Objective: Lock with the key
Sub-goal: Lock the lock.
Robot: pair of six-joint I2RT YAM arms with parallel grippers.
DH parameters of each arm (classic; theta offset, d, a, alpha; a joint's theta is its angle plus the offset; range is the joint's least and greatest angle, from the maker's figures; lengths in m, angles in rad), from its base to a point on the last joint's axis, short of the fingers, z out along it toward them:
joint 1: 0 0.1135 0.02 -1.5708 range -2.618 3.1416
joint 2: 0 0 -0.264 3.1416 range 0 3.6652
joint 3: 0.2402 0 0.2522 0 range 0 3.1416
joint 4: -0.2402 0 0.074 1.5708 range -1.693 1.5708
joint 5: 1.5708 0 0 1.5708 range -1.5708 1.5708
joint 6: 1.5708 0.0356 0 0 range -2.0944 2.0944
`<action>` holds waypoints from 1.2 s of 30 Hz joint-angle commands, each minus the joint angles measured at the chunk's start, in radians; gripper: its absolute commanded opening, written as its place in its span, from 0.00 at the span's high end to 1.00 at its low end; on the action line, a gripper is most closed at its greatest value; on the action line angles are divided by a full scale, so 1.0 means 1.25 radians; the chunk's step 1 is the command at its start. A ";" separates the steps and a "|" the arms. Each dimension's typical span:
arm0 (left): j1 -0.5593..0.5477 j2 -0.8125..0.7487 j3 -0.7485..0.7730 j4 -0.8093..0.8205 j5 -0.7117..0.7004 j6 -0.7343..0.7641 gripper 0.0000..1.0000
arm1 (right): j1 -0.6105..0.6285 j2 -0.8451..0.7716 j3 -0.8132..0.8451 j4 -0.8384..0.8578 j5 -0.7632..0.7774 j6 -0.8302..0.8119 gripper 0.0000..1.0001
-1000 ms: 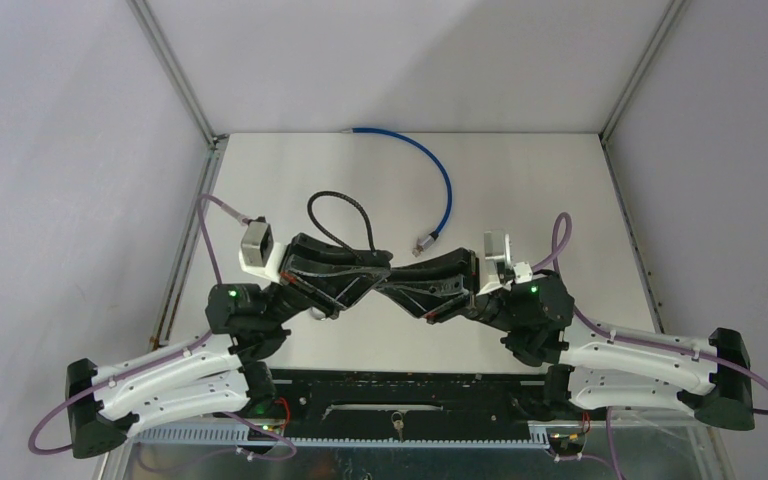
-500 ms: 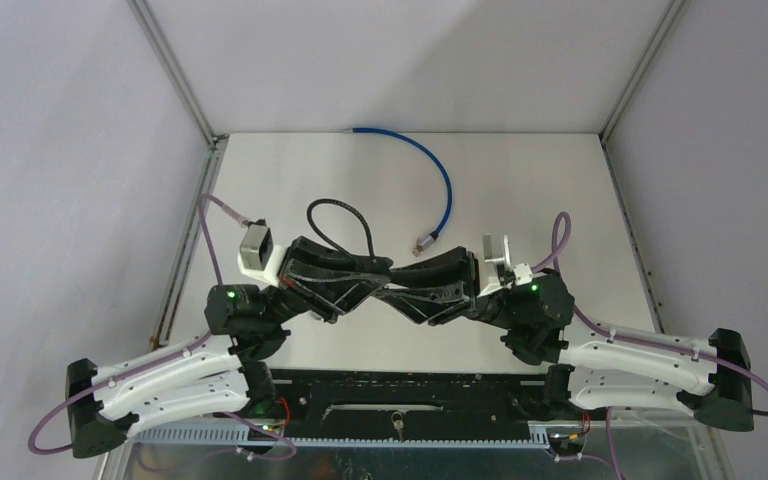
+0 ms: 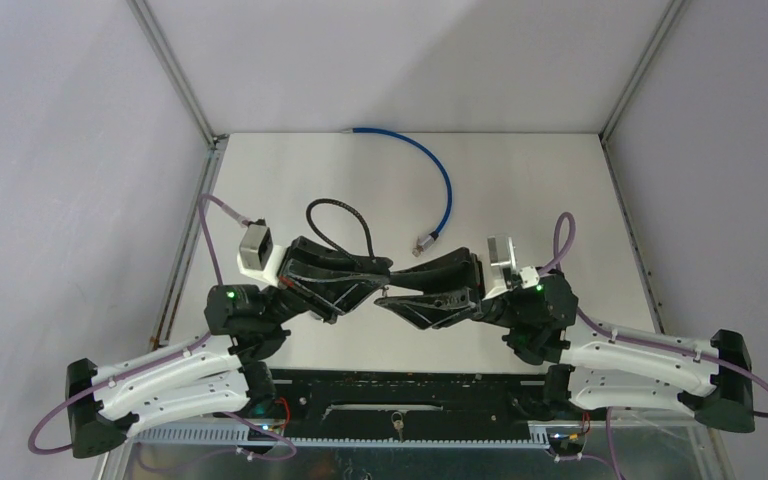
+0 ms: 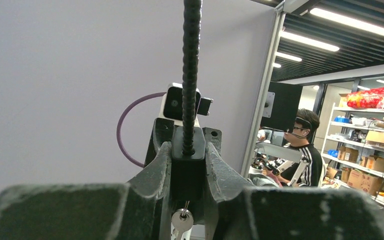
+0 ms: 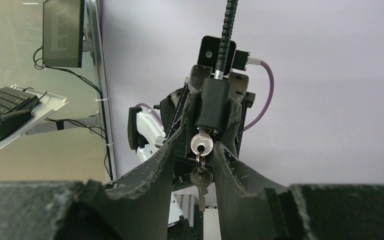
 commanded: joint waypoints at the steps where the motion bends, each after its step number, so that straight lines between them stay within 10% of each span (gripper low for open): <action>1: -0.003 -0.006 0.031 0.034 0.011 -0.009 1.00 | -0.001 -0.023 0.006 0.030 -0.009 -0.010 0.64; 36: -0.003 0.007 0.050 -0.036 -0.003 0.005 1.00 | 0.059 -0.051 0.046 -0.131 0.217 -0.218 1.00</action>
